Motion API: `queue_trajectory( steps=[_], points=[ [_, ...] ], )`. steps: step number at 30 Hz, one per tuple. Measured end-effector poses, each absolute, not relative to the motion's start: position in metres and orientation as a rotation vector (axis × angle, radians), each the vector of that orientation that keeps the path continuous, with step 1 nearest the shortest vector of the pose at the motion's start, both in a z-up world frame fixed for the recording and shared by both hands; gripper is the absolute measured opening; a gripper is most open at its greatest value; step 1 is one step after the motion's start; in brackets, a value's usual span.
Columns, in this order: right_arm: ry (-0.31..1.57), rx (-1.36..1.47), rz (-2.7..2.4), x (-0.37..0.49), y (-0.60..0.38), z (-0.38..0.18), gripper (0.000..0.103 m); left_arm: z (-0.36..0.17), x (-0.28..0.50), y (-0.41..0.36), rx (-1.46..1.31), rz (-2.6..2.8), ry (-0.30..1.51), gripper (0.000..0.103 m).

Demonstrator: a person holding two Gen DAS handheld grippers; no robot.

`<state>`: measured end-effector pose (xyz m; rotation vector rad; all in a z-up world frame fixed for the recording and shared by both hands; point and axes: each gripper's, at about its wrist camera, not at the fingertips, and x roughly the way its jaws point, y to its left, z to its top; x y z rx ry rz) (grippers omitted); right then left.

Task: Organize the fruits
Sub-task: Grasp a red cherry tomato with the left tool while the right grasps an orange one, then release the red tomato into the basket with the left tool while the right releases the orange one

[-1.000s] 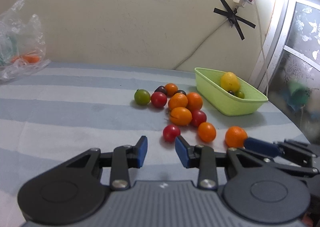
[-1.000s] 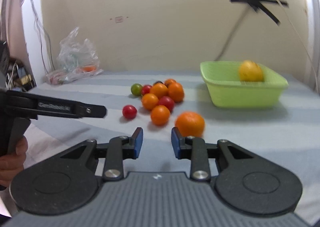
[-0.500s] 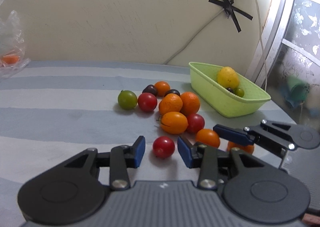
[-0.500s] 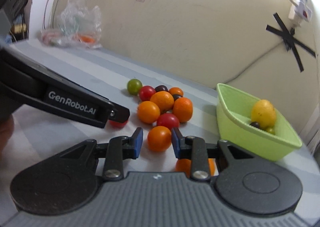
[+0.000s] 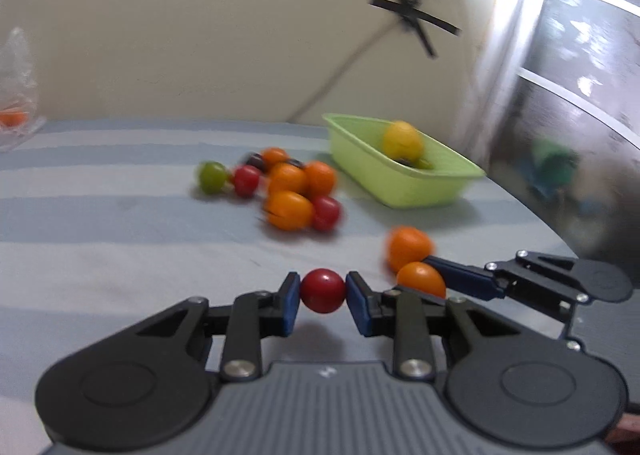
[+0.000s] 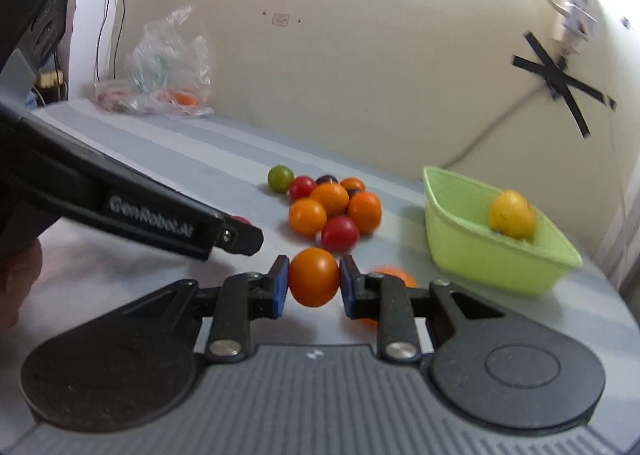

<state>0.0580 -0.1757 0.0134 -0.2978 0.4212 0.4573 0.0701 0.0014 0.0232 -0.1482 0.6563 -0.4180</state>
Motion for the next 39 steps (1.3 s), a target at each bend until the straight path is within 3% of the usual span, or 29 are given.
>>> queue_trajectory(
  steps=[12,21,27,30,33,34,39],
  points=[
    [0.505,-0.103,0.218,0.035,-0.255,0.006,0.03,0.018,0.065,-0.095,0.01,-0.583,0.658,0.026],
    [0.509,-0.103,0.226,0.028,-0.269,0.001,0.031,0.015,0.064,-0.106,0.057,-0.541,0.667,0.027],
    [0.512,-0.101,0.237,0.021,-0.274,0.001,0.034,0.011,0.062,-0.109,0.09,-0.527,0.675,0.037],
    [0.512,-0.111,0.236,0.018,-0.275,0.0,0.034,0.009,0.059,-0.113,0.124,-0.519,0.666,0.036],
    [0.516,-0.122,0.244,0.017,-0.276,-0.002,0.032,0.008,0.054,-0.114,0.146,-0.518,0.658,0.026],
    [0.513,-0.125,0.249,0.016,-0.276,-0.002,0.027,0.008,0.053,-0.114,0.152,-0.519,0.656,0.026],
    [0.493,-0.077,0.25,0.029,-0.285,0.005,0.027,0.03,0.073,-0.115,0.111,-0.557,0.626,0.026]
  ],
)
